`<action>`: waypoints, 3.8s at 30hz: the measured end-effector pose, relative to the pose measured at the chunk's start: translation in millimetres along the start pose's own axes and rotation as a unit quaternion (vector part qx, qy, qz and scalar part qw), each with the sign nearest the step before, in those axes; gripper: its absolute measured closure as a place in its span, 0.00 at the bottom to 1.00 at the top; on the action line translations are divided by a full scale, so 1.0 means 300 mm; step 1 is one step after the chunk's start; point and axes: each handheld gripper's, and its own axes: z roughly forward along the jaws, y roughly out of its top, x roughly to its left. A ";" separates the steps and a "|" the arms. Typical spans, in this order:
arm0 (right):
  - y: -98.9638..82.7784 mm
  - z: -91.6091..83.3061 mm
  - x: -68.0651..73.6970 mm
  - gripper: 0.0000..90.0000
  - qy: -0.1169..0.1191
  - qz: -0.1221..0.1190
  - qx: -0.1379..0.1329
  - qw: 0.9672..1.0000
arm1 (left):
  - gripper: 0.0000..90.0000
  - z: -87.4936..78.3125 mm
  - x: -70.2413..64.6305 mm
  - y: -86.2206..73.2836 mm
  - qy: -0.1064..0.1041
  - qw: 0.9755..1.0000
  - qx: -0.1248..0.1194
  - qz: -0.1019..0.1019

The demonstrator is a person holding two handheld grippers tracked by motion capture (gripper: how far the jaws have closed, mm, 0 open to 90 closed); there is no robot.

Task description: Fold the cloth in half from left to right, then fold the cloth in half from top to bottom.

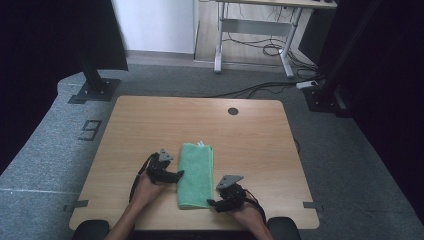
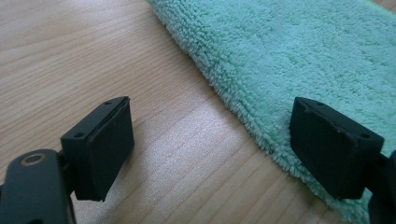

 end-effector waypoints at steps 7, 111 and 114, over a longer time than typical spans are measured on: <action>0.010 0.000 -0.007 0.38 0.005 0.005 0.005 1.000 | 0.16 0.000 0.000 0.000 0.000 1.000 0.000 0.000; 0.310 0.163 -0.417 0.60 -0.030 0.086 -0.012 0.996 | 0.16 0.000 0.001 0.000 0.000 1.000 0.001 0.000; 0.319 0.171 -0.425 0.63 -0.033 0.088 -0.008 0.996 | 0.16 0.000 0.001 0.000 0.000 1.000 0.001 0.000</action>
